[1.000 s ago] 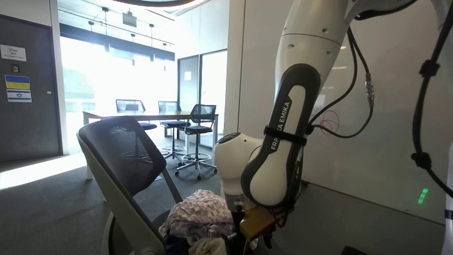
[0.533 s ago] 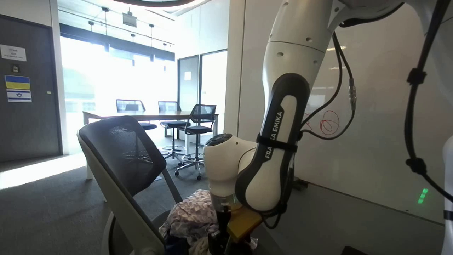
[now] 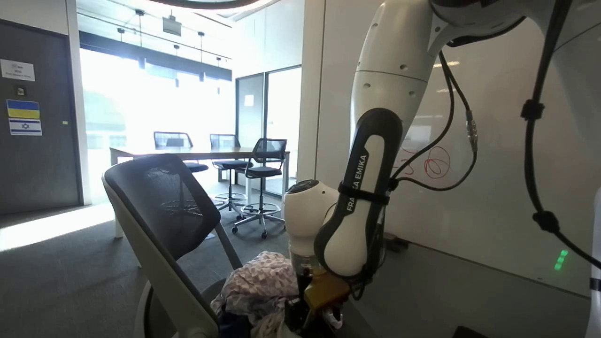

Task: Pick the marker eraser and erase the words on the whiteboard

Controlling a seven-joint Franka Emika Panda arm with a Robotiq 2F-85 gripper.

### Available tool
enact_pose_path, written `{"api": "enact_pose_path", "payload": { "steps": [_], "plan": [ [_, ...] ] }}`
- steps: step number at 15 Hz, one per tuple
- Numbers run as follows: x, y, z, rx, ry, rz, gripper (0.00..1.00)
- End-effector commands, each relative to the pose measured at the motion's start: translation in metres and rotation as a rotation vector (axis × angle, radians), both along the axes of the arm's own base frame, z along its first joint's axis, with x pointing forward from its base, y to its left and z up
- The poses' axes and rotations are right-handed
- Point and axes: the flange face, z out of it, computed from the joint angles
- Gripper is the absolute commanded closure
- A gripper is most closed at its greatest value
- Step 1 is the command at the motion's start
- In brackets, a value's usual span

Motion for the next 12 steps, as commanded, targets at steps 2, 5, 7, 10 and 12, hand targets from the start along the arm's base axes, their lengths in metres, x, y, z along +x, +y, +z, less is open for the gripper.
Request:
{"api": "enact_pose_path", "payload": {
  "steps": [2,5,7,10,12],
  "plan": [
    [0.001,-0.007,-0.003,0.058,-0.003,-0.134,0.00],
    [-0.006,-0.005,-0.006,0.080,0.022,-0.188,0.00],
    [-0.010,-0.005,-0.007,0.088,0.032,-0.211,0.00],
    [-0.014,-0.002,-0.009,0.094,0.043,-0.205,0.00],
    [-0.023,0.003,-0.012,0.085,0.057,-0.180,0.00]
  ]
}}
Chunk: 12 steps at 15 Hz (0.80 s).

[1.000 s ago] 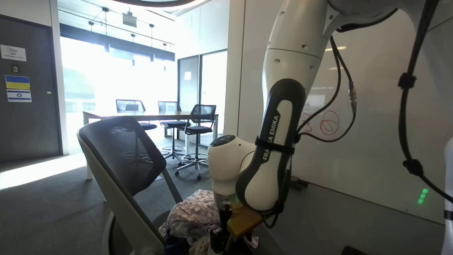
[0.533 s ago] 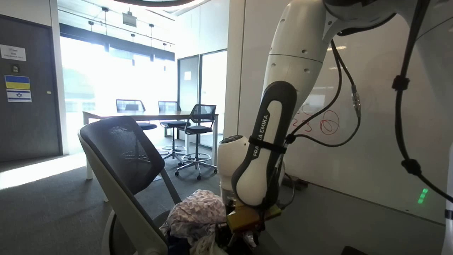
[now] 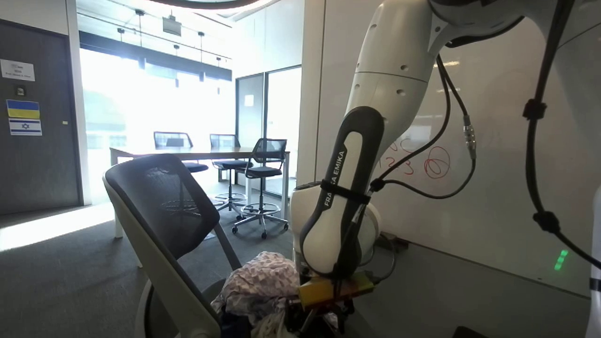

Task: Pick the marker eraser and erase the words on the whiteboard

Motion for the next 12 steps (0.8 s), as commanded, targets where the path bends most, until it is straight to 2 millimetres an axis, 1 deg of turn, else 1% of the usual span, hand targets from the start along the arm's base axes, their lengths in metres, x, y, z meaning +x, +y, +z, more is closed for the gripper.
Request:
{"api": "enact_pose_path", "payload": {
  "steps": [1,2,3,5,7,12],
  "plan": [
    [-0.022,0.012,-0.009,0.003,0.032,0.054,0.00],
    [-0.026,0.016,-0.011,0.004,0.036,0.074,0.00],
    [-0.011,0.009,-0.005,-0.001,0.023,0.035,0.00],
    [-0.011,0.013,-0.005,-0.001,0.023,0.038,0.00],
    [-0.011,0.011,-0.005,-0.002,0.022,0.035,0.00],
    [-0.015,0.025,-0.009,0.013,0.034,0.048,0.00]
  ]
}}
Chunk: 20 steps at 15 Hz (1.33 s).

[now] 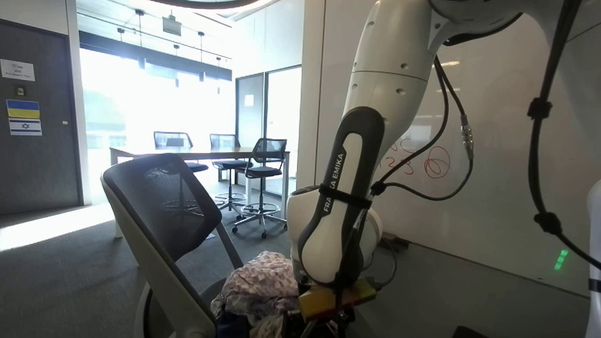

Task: Pick the marker eraser and erase the words on the whiteboard

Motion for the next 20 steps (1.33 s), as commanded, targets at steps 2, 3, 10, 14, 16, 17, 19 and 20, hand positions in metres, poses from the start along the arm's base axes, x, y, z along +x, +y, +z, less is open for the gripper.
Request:
{"api": "enact_pose_path", "payload": {
  "steps": [2,3,10,14,16,17,19,20],
  "plan": [
    [-0.003,0.012,-0.006,0.019,0.012,0.005,0.00],
    [-0.002,0.012,-0.008,0.017,0.010,0.003,0.00],
    [0.000,0.021,-0.007,0.025,-0.002,0.032,0.44],
    [0.002,0.028,-0.002,0.010,0.000,0.049,0.67],
    [0.001,0.025,0.002,-0.029,0.029,0.041,0.67],
    [-0.001,0.021,0.006,-0.053,0.048,0.042,0.67],
    [-0.006,0.006,0.016,-0.135,0.088,0.029,0.67],
    [-0.010,-0.002,0.022,-0.170,0.113,0.039,0.67]
  ]
}}
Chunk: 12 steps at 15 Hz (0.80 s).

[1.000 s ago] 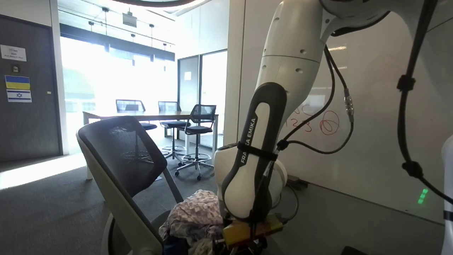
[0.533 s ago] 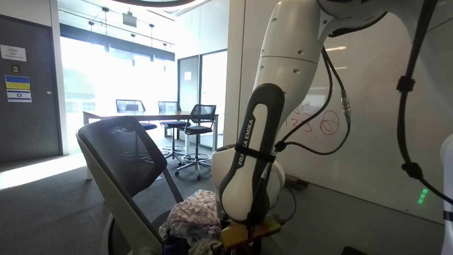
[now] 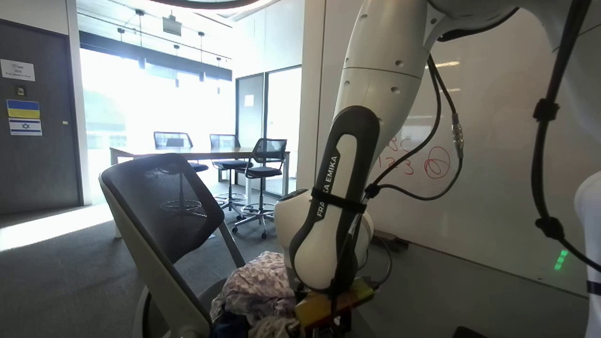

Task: Pick the marker eraser and erase the words on the whiteboard

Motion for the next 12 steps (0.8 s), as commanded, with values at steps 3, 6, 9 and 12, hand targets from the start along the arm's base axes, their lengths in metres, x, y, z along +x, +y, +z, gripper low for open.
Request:
{"api": "enact_pose_path", "payload": {
  "steps": [3,6,9,12],
  "plan": [
    [-0.017,-0.038,0.050,-0.227,0.088,0.012,0.67],
    [-0.037,-0.047,0.081,-0.321,0.172,0.014,0.67],
    [-0.049,-0.041,0.117,-0.369,0.202,-0.002,0.67],
    [-0.049,-0.028,0.152,-0.467,0.077,0.065,0.67]
  ]
}}
